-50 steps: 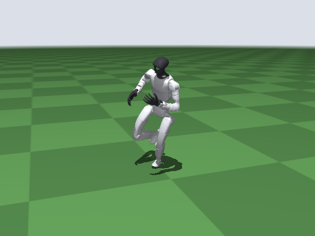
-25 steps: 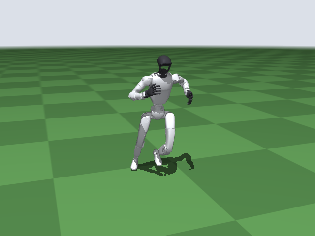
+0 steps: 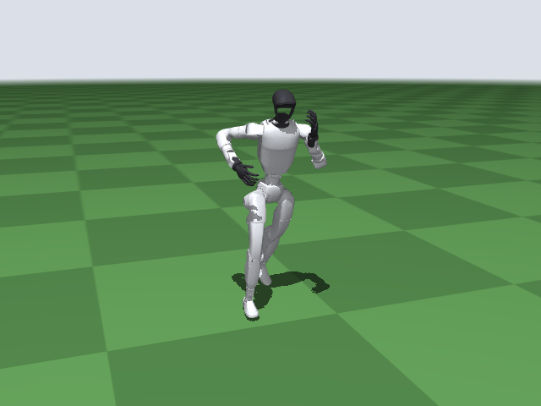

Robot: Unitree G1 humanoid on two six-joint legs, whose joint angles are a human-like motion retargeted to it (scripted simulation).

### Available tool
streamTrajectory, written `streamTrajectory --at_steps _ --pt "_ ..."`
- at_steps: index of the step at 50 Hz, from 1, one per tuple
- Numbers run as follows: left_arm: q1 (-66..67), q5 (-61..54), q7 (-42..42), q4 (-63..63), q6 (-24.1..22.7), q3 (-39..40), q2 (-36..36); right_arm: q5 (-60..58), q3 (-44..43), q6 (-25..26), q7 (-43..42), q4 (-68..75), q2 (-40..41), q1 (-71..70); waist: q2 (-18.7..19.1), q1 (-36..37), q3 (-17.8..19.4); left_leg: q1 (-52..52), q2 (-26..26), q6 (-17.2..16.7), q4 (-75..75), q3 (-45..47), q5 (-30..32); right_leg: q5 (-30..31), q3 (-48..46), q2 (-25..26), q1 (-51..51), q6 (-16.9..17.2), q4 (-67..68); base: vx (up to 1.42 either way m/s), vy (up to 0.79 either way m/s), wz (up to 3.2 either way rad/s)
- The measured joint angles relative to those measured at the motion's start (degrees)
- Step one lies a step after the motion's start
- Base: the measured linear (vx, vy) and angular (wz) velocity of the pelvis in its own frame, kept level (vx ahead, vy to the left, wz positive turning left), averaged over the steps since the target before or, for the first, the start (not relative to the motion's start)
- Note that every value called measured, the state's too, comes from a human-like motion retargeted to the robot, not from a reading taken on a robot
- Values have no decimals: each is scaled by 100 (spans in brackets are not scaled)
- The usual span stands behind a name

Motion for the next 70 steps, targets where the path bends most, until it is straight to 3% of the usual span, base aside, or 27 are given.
streamTrajectory --at_steps 2,5,8,12,15,18,20,22,23,25,26,28,30,32,35,37,42,47,50,53,55,58,60,63,65,67,70 --pt "305 75 -81 -96 34 188 22 -448 35 85 20 122 136 -177 -217 -79 249 723 -128 13 1 -55 280 -104 -68 -254 333 275 -1122 172 -64 56" --pt "1324 55 -536 -99 204 333 4 -1047 561 112 -95 415 224 -1042 -651 217 614 1149 -586 462 1438 -47 -561 -94 155 -641 797 458 -1476 169 -64 -38" --pt "2887 249 -813 410 371 269 89 -885 1662 69 -391 1189 133 -2674 -465 860 795 14 -532 921 4652 364 -1745 -515 615 -400 970 -46 -326 159 -58 -106" --pt "5408 -1114 -1025 589 482 353 828 -890 2382 79 -982 1071 397 -5221 -393 2026 316 -2459 -449 1524 7364 747 -2775 -1641 915 -3 948 -220 563 157 -46 -106" --pt "7100 -1913 -1346 -172 548 775 2018 -628 1876 -5 -1558 174 1267 -6042 -1194 3316 -361 -3936 -995 1922 6841 1274 -2872 -1149 1271 -146 1433 -14 -158 170 -32 -117" --pt "8416 -2077 -1858 -563 700 1561 2506 -674 1622 -92 -1721 -730 1436 -6441 -1826 4457 -600 -4155 -1237 1681 4287 1993 -2428 527 1698 -331 2327 304 -1083 182 -10 -131" --pt "9153 -1676 -2343 -775 779 2299 2268 -883 1703 -202 -1535 -1249 1375 -6493 -1735 4936 -531 -3562 -1125 1130 2046 2494 -2003 1702 2015 -163 3284 450 -1758 190 8 -122" --pt "9522 -1276 -2724 -1077 892 2967 1803 -3705 1605 160 -1980 -1298 879 -6472 -1233 5109 -379 -2872 -767 336 531 2824 -2077 2161 2310 261 4281 450 -1927 192 16 -92" --pt "9487 -1131 -2836 -1186 895 3113 1562 -3944 1575 141 -1931 -1327 771 -6276 -1026 5125 -345 -2736 -558 18 207 2872 -2214 2036 2301 422 4480 502 -1546 189 19 -39" --pt "9047 -1096 -2915 -1324 1032 2927 889 -961 1937 -141 -912 -1420 1027 -5472 -387 4838 -141 -2417 -108 -479 185 2486 -2180 1776 1966 770 4926 -48 -767 183 19 35" --pt "8520 -997 -2839 -1212 1046 2605 755 -1052 1919 -110 -832 -1146 1107 -5114 -342 4703 -32 -2332 -42 -387 497 2151 -2162 1466 1621 720 4718 -182 199 172 15 92" --pt "7119 -786 -2484 -747 1054 1770 488 -1298 1965 -12 -830 -414 1219 -4456 -526 4356 263 -2330 -200 222 1507 1633 -2660 703 1163 317 3976 -376 2289 160 9 114" --pt "5250 -853 -1723 -96 916 864 377 -1344 2089 79 -1106 557 1382 -3943 -1194 3974 388 -2674 -701 1130 2659 1424 -3544 -62 1249 -288 2589 -164 4233 153 0 114" --pt "3656 -841 -1194 68 703 419 372 -1183 1865 81 -1026 772 1227 -3130 -1439 3413 291 -2584 -899 1336 3016 1242 -3963 -422 1421 -352 1423 101 4910 158 -8 123" --pt "1954 -989 -831 -64 412 242 368 -658 1186 -230 -804 379 702 -1721 -1213 2248 -87 -1900 -752 953 2528 781 -3588 -707 982 -284 401 -88 4116 162 -16 153" --pt "1424 -694 -635 -139 309 346 394 -394 674 -304 -744 195 299 -856 -784 1387 -346 -1522 -483 514 2124 369 -2712 -516 309 -194 291 -265 2369 165 -32 183" --pt "1172 -243 -461 -264 191 466 743 -368 -208 125 -224 254 -1 413 -784 210 -504 -39 -460 117 1399 -273 -598 73 -308 -471 774 659 -1773 173 -64 140" --pt "2834 26 -1205 -117 465 1046 710 -1295 130 90 -120 774 -187 -769 -946 1090 34 -142 -612 717 4377 282 -1448 195 130 -725 1014 331 -1308 154 -66 -86" --pt "4751 -69 -1236 677 825 1363 654 -1317 1189 137 -685 1872 -210 -2724 -538 1896 280 -1416 -439 1084 6778 417 -2240 -870 599 -349 659 -295 628 140 -46 -148" --pt "6583 -773 -1256 1447 1004 1307 799 -1774 1944 97 -1079 2019 106 -4911 -668 2783 148 -2930 -794 1420 7577 406 -3028 -1587 944 -97 793 -385 1171 143 -35 -139" --pt "7659 -965 -1431 1234 909 1397 1308 -1599 2176 64 -1211 1521 526 -5972 -1051 3511 -97 -3722 -1022 1604 7061 600 -3306 -1576 1103 -33 1304 -228 682 153 -26 -131" --pt "9045 -1473 -1723 509 897 1878 2048 -1383 2554 58 -1422 535 1033 -6806 -1662 4687 -436 -3956 -1103 1585 4725 1157 -3027 -478 1479 11 2252 94 -185 164 -11 -123" --pt "9696 -1701 -2020 210 965 2253 2143 -1374 2869 13 -1346 -133 1113 -7146 -1673 5301 -546 -3466 -955 1181 2582 1646 -2513 576 1724 203 2964 236 -473 170 7 -103" --pt "10164 -1689 -2574 -94 1101 2840 1930 -1146 3361 -95 -951 -938 1024 -7562 -1122 5702 -819 -2810 -398 218 449 2539 -1480 1471 1774 790 3577 327 262 169 15 -51" --pt "10132 -1547 -2753 -276 1192 3054 1628 -979 3659 -132 -709 -1280 975 -7777 -682 5656 -956 -2634 -51 -256 5 3018 -820 1242 1412 908 3588 7 1494 160 19 28" --pt "9678 -1340 -2607 -348 1198 2970 1365 -969 3733 -101 -576 -1325 975 -7765 -402 5355 -950 -2592 68 -255 286 3271 -737 621 1030 691 3306 -474 3047 148 19 112" --pt "8029 -808 -2067 84 1155 2300 1021 -1263 3581 13 -573 -816 1045 -7379 -645 4631 -562 -2693 -409 896 1610 3120 -2444 -472 906 -132 2478 -801 5222 129 10 201"
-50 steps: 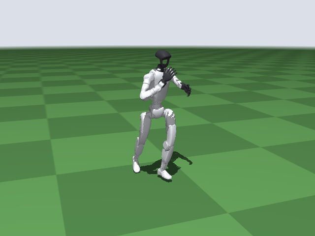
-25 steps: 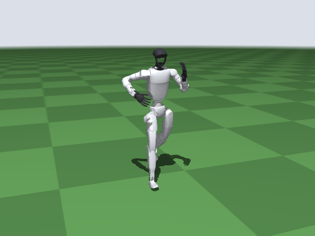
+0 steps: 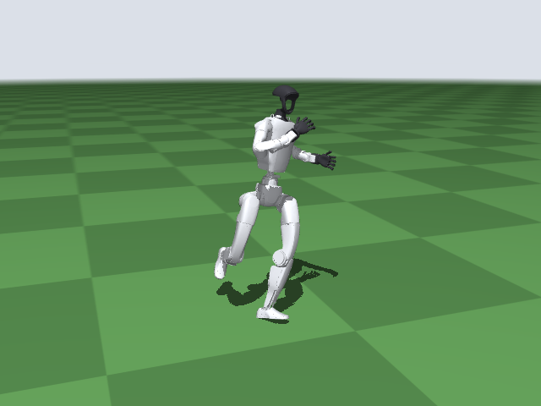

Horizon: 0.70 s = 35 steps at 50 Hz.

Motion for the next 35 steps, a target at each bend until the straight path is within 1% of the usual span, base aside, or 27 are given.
streamTrajectory --at_steps 1,2,3,4,5,7,8,10,11,12,13,15,17,18,19,20,21,23,24,25,27,28,30,31,33,35 --pt "-891 124 300 383 -17 -382 -60 -187 -48 17 -134 447 65 258 -201 -244 213 -145 -255 484 648 -294 -593 -303 87 -333 -384 -3 501 111 -1 260" --pt "-1808 193 601 754 -45 -770 -122 -381 -118 39 -296 932 137 546 -367 -484 417 -281 -483 860 1258 -588 -1089 -570 176 -625 -771 -15 906 104 -6 289" --pt "-2777 153 900 1103 -94 -1167 -188 -590 -234 69 -514 1496 222 897 -461 -717 603 -399 -661 1021 1792 -882 -1392 -765 270 -832 -1163 -45 1121 102 -10 310" --pt "-3554 196 1060 1234 -150 -1446 -241 -744 -438 87 -652 1923 282 1344 -476 -976 733 -405 -815 1044 2147 -1172 -1614 -818 351 -992 -1533 -15 1173 102 -13 330" --pt "-4234 280 1151 1258 -209 -1666 -288 -872 -687 99 -750 2281 330 1841 -451 -1248 835 -355 -956 999 2413 -1461 -1796 -800 425 -1127 -1891 44 1143 103 -14 335" --pt "-5110 230 1147 763 -406 -1854 -382 -512 -1379 -106 -758 2261 262 2991 -196 -1807 898 -9 -1014 701 2438 -2120 -1957 -1000 453 -1005 -2206 -53 284 103 -17 327" --pt "-5341 158 1114 396 -489 -1866 -412 -238 -1785 -181 -700 2054 158 3680 -9 -2074 893 231 -973 549 2343 -2477 -1973 -1004 401 -885 -2231 -26 -364 105 -21 305" --pt "-5378 -93 1000 -383 -619 -1699 -325 320 -2446 -215 -576 1686 26 5030 279 -2563 793 750 -835 248 1980 -3126 -1833 -683 341 -585 -2137 196 -2037 104 -28 270" --pt "-5284 -330 973 -668 -676 -1604 -190 574 -2696 -148 -460 1613 24 5585 296 -2772 682 990 -816 146 1715 -3423 -1663 -322 354 -485 -1995 412 -3122 104 -36 244" --pt "-5194 -573 968 -914 -735 -1535 -47 789 -2949 -62 -337 1546 20 6110 272 -2975 570 1229 -822 63 1453 -3708 -1487 40 365 -429 -1828 648 -4213 105 -42 239" --pt "-5114 -828 1008 -1082 -799 -1518 111 923 -3207 62 -199 1492 12 6576 170 -3166 452 1469 -876 15 1198 -3971 -1299 406 371 -462 -1616 923 -5313 104 -49 243" --pt "-5038 -1122 1079 -1283 -914 -1599 408 998 -3662 234 -14 1365 -10 7346 -110 -3515 276 1916 -912 -132 813 -4302 -969 740 309 -647 -1332 1490 -6850 101 -60 245" --pt "-5037 -1163 1056 -1391 -975 -1749 547 935 -3974 278 127 1183 -37 7903 -311 -3749 191 2123 -570 -311 824 -4083 -776 619 197 -671 -1253 1629 -7414 89 -69 233" --pt "-5040 -1171 1014 -1430 -992 -1803 559 907 -4103 272 202 1094 -67 8118 -417 -3833 137 2067 -427 -306 1115 -3772 -757 530 150 -781 -1212 1629 -7510 79 -65 226" --pt "-5041 -1115 972 -1422 -944 -1801 474 791 -4200 272 248 1030 -109 8205 -515 -3893 147 1980 -260 -186 1496 -3399 -818 535 97 -890 -1153 1629 -7523 71 -64 219" --pt "-5040 -1028 930 -1392 -864 -1771 341 632 -4281 276 278 978 -156 8229 -609 -3941 189 1878 -83 -7 1921 -2996 -919 587 42 -999 -1086 1629 -7493 63 -63 212" --pt "-4970 -917 820 -1335 -771 -1660 156 468 -4360 262 274 978 -247 8148 -682 -3961 244 1591 17 257 2722 -2732 -1177 795 -96 -1201 -1004 1629 -7358 57 -58 207" --pt "-4653 -636 644 -1140 -647 -1433 -264 207 -4398 199 173 1093 -420 7860 -720 -3915 412 943 85 728 4339 -2572 -1721 1139 -402 -1508 -900 1583 -6944 49 -49 183" --pt "-4349 -552 673 -931 -615 -1363 -526 129 -4288 157 43 1277 -503 7567 -623 -3816 558 613 65 867 5040 -2673 -1968 1033 -523 -1530 -952 1509 -6530 42 -47 136" --pt "-3994 -504 755 -676 -589 -1315 -807 70 -4127 115 -115 1511 -586 7216 -480 -3690 728 291 35 964 5685 -2819 -2199 797 -625 -1500 -1049 1414 -6030 39 -43 87" --pt "-3002 -867 1112 99 -437 -1314 -1292 -190 -3634 103 -444 2110 -886 6064 -124 -3277 1060 -189 91 998 6428 -2768 -2536 108 -643 -1399 -1413 1254 -4767 40 -37 32" --pt "-2445 -1049 1206 416 -367 -1266 -1380 -394 -3410 104 -550 2285 -1067 5397 -2 -3031 1145 -389 180 982 6588 -2557 -2637 -114 -627 -1365 -1536 1194 -4331 44 -28 3" --pt "-1344 -1271 1094 499 -366 -1115 -1066 -446 -3026 95 -680 2175 -1147 4124 58 -2449 1103 -737 264 1038 6449 -2014 -2750 -266 -671 -1303 -1534 1137 -4123 47 -20 6" --pt "-891 -1421 921 239 -407 -983 -638 -187 -2855 98 -714 1935 -968 3612 -26 -2113 973 -867 221 1072 6037 -1781 -2764 -126 -760 -1246 -1403 1079 -4371 49 -10 37" --pt "-65 -1831 625 -310 -441 -626 193 162 -2613 89 -739 1350 -651 2904 -226 -1524 673 -984 25 1095 4869 -1254 -2644 390 -966 -1222 -1020 925 -4967 53 12 100" --pt "504 -2229 398 -685 -416 -259 673 212 -2484 70 -631 718 -552 2590 -367 -1198 335 -877 -290 998 3204 -664 -2275 1270 -1221 -1268 -554 842 -5566 56 38 190"
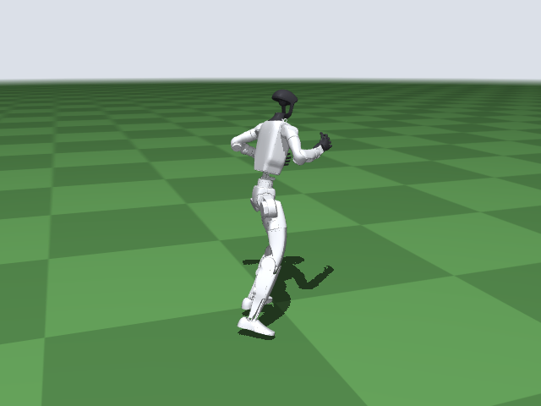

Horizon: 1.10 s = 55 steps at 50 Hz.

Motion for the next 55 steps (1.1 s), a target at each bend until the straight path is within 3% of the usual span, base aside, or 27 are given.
streamTrajectory --at_steps 3,5,8,10,12,15,17,20,23,25,26,27,28,29,30,32,35,37,40,42,45,47,48,50,52,55 --pt "244 -67 -251 -333 13 505 16 180 146 -52 331 -745 165 42 -52 -5 -371 623 -170 -569 -2703 1210 698 1167 18 389 587 176 -525 59 33 258" --pt "-38 251 -314 -508 -24 650 -128 292 217 -74 576 -1002 327 301 -1 -154 -438 997 -164 -948 -3856 2070 1145 1350 554 895 773 285 -440 60 18 281" --pt "-1129 924 -110 -620 -74 374 -558 275 146 44 922 -906 393 915 55 -412 -202 1193 6 -896 -3748 2334 1256 737 1323 1369 635 189 705 60 11 263" --pt "-2178 1258 66 -452 -10 -67 -926 102 150 104 911 -479 397 1244 84 -595 -3 1180 -9 -612 -3439 1671 690 87 1155 1206 220 3 1982 51 16 255" --pt "-3378 1489 408 76 -58 -698 -1387 -25 333 112 602 251 417 1542 125 -943 225 944 49 -278 -2495 828 -106 -764 915 828 -199 -423 3234 51 12 284" --pt "-5395 1910 1098 862 -188 -1398 -1797 -4 479 62 7 1249 529 1965 301 -1729 567 795 -30 -412 -1874 -193 -701 -1738 1283 834 -1121 -686 4521 55 10 352" --pt "-6759 2164 1242 897 -313 -1638 -1880 169 153 -124 39 1161 426 2531 559 -2421 737 1000 -134 -655 -2093 -977 -603 -1967 1645 1142 -1749 -597 4736 71 14 405" --pt "-8366 2552 1388 687 -506 -1807 -1800 569 -675 -296 409 539 12 3681 1126 -3436 911 1781 -50 -1236 -3137 -2050 397 -2071 1665 1470 -2325 -431 4090 93 14 382" --pt "-9128 2879 1539 644 -620 -1927 -1623 886 -1282 -230 772 222 -348 4407 1677 -4120 967 2563 261 -2079 -4215 -2612 2376 -1809 998 1487 -2393 -162 2264 113 1 291" --pt "-9118 3002 1434 587 -766 -2048 -1552 802 -1410 -111 1056 215 -566 4563 1817 -4218 866 2947 335 -2746 -4487 -2596 3649 -1520 446 1400 -2281 8 843 121 -8 188" --pt "-8989 3123 1362 594 -751 -2022 -1492 682 -1409 -66 1127 264 -635 4510 1829 -4257 803 3093 224 -2840 -4542 -2639 4075 -1424 134 1238 -2208 155 264 121 -11 168" --pt "-8827 3204 1327 601 -706 -2008 -1440 513 -1320 -19 1147 346 -682 4388 1791 -4225 789 3336 159 -2779 -4658 -2678 4464 -1339 -109 1182 -2072 288 -277 123 -31 130" --pt "-8601 3204 1364 608 -602 -2016 -1406 244 -1058 32 1062 491 -686 4129 1654 -4052 871 3774 187 -2407 -4895 -2710 4780 -1278 -213 1342 -1808 391 -740 128 -49 53" --pt "-8266 3210 1250 633 -538 -2037 -1367 107 -790 81 1062 629 -728 3839 1479 -3821 924 3968 107 -2218 -4557 -2545 4713 -1249 -25 1424 -1608 415 -924 131 -52 -15" --pt "-7876 3218 1061 667 -493 -2064 -1327 37 -517 128 1105 763 -789 3535 1283 -3560 964 4040 -29 -2120 -3931 -2282 4455 -1236 309 1468 -1440 398 -968 130 -39 4" --pt "-7116 3200 871 945 -211 -2134 -1224 9 48 118 886 1141 -699 2803 849 -3240 1153 3837 -381 -1185 -2313 -2285 3584 -1373 928 1227 -908 411 -607 124 -35 48" --pt "-5598 3075 714 1556 -27 -2186 -970 -141 814 -27 359 1633 -812 1125 957 -2679 1097 1912 -142 -486 1237 -1945 2129 -2251 1099 1260 -871 -161 394 114 -35 28" --pt "-3843 2237 811 1353 16 -1700 -569 -229 891 -105 49 1261 -921 -49 1025 -2199 719 535 259 -733 2637 -1595 1695 -2836 1114 1361 -1074 -559 1081 124 -32 -41" --pt "-1151 1147 569 409 38 -678 90 230 915 -80 -329 181 -491 -1446 388 -957 160 -595 340 -510 2623 -721 1353 -2564 1653 1342 -586 -325 379 136 -25 -156" --pt "138 665 236 -126 -63 -67 539 318 896 -177 -532 -589 -269 -1875 -157 -33 -116 -935 216 -516 1583 -218 1414 -1681 2010 1140 -176 -79 -146 151 -1 -165" --pt "1065 706 -246 -336 -40 460 627 287 1035 -340 -409 -1432 -173 -2212 -753 918 -280 -815 -270 -454 -1366 277 1910 319 2187 762 552 499 -1042 154 22 -70" --pt "1105 887 -375 -327 3 630 254 323 1261 -403 -232 -1684 -57 -2138 -573 1169 -129 -66 -380 -958 -3617 367 2356 1287 2360 992 1397 667 -1519 160 32 -13" --pt "1006 749 -555 -374 65 618 -17 367 1382 -415 -147 -1735 -1 -2009 -306 1182 24 302 -289 -1306 -4260 334 2426 1493 2514 1236 1895 580 -1619 164 32 23" --pt "590 1207 -737 -411 234 562 -468 421 1444 -386 64 -1700 48 -1521 221 1027 299 800 -70 -1801 -4679 103 2462 1376 2647 1689 2537 223 -1290 162 30 77" --pt "-335 1661 -546 -199 287 80 -901 319 1393 -291 138 -1364 210 -892 418 718 486 1003 42 -1607 -4116 -278 2109 730 2203 1800 2302 3 55 156 25 129" --pt "-2458 2430 313 628 139 -932 -1356 8 1363 -154 19 -209 555 43 151 77 744 995 -138 -890 -2689 -828 895 -624 1638 1353 933 -206 2840 147 13 144"
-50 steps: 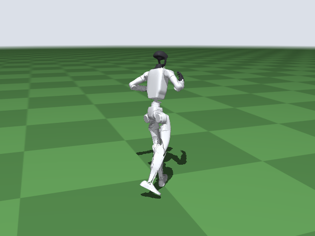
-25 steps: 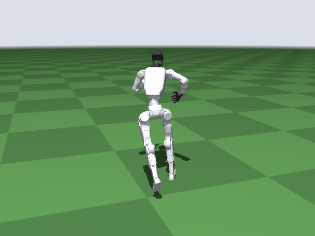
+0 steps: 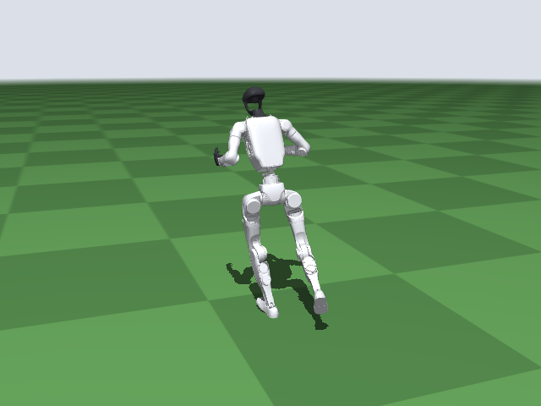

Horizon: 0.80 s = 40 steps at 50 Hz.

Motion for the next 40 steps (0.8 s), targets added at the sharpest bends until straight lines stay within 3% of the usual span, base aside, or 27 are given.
streamTrajectory --at_steps 3,5,7,10,13,15,17,18,20,23,26,28,30,33,35,37,38,40 --pt "-2304 -52 562 230 -354 -438 -115 -50 -457 58 189 836 23 1203 -200 -876 -73 303 -147 111 175 -401 -510 -994 -6 -192 -1776 23 1516 150 2 143" --pt "-3609 137 788 99 -514 -405 -165 396 -1009 -191 277 677 -255 2321 82 -1615 -315 693 31 -207 -273 -743 -202 -1409 -368 -124 -2577 -207 1256 158 -5 188" --pt "-4504 395 1086 -116 -635 -295 -253 736 -1630 -346 300 351 -659 3491 527 -2415 -494 1143 336 -571 -728 -1136 664 -1223 -913 -65 -2972 -203 183 167 -19 222" --pt "-5253 754 1261 -421 -771 -279 -340 886 -2384 -210 623 240 -911 4715 883 -3378 -510 2012 665 -1128 -1505 -1522 2645 -492 -1313 50 -2945 -14 -2396 174 -44 195" --pt "-5090 846 1213 -577 -756 -334 -369 528 -2734 131 977 414 -722 4970 551 -3776 -186 3301 665 -1165 -2036 -1762 3995 -398 -1234 -154 -2529 523 -4048 179 -65 106" --pt "-4368 939 1027 -562 -607 -171 -381 102 -2705 241 955 537 -619 4749 132 -3705 36 3874 430 -765 -1589 -1789 3850 -597 -1026 -417 -2329 874 -4136 177 -69 -14" --pt "-3115 1069 646 -311 -431 60 -490 -158 -2381 228 783 794 -636 4225 -207 -3378 189 3751 97 -300 14 -1482 3049 -428 -702 -573 -2030 849 -3789 171 -65 -110" --pt "-2421 1119 514 -74 -352 139 -539 -198 -2142 191 657 1012 -685 3827 -231 -3177 274 3419 80 -95 1123 -1253 2583 -385 -541 -514 -1912 649 -3483 165 -58 -135" --pt "-1057 964 505 580 -207 182 -512 -252 -1584 101 311 1529 -867 2734 2 -2781 372 2368 349 288 3350 -963 1662 -883 -302 -175 -1959 131 -2553 160 -50 -122" --pt "827 196 450 1228 -99 44 84 -222 -847 -29 -125 1402 -1161 815 228 -2053 16 331 510 671 5369 -893 822 -1795 -131 234 -2101 -123 -1797 160 -39 -99" --pt "2402 -123 255 951 -123 168 1216 -145 -706 -115 -526 379 -1069 -550 -213 -968 -610 -1194 131 894 5140 -539 696 -1563 176 217 -1573 31 -2417 168 -26 -114" --pt "3151 -513 25 666 -128 496 1753 -187 -830 -146 -713 -230 -928 -1122 -657 -224 -903 -1674 -104 877 3872 -144 916 -761 372 49 -1003 252 -3081 176 -10 -110" --pt "3608 -727 -321 443 -110 871 1927 -244 -856 -229 -741 -702 -779 -1434 -955 357 -1045 -1577 -187 590 1804 302 1458 446 465 -50 -302 433 -3740 183 3 -90" --pt "3755 -500 -763 86 -58 1393 1672 -264 -644 -369 -518 -1199 -561 -1389 -584 949 -803 -433 157 -516 -1384 973 1889 1733 751 421 1249 400 -4485 190 15 -89" --pt "3490 -263 -898 -122 -34 1497 1292 -123 -580 -411 -262 -1358 -491 -1096 -153 1017 -585 -11 517 -1208 -2146 1143 1667 1702 752 742 2010 168 -4328 189 23 -25" --pt "2775 126 -879 -99 10 1181 812 -55 -613 -355 -10 -1216 -391 -526 175 840 -410 235 847 -1393 -1952 839 1734 1213 384 910 2090 -91 -3192 179 23 51" --pt "2238 356 -785 28 28 895 580 -113 -624 -305 67 -1008 -320 -168 241 677 -291 343 911 -1234 -1629 557 1726 914 147 894 1907 -195 -2325 169 19 102" --pt "751 778 -328 496 10 159 180 -203 -567 -191 6 -242 -177 632 -42 327 -28 308 668 -520 -523 95 1092 139 -106 492 1057 -281 -296 159 13 121"
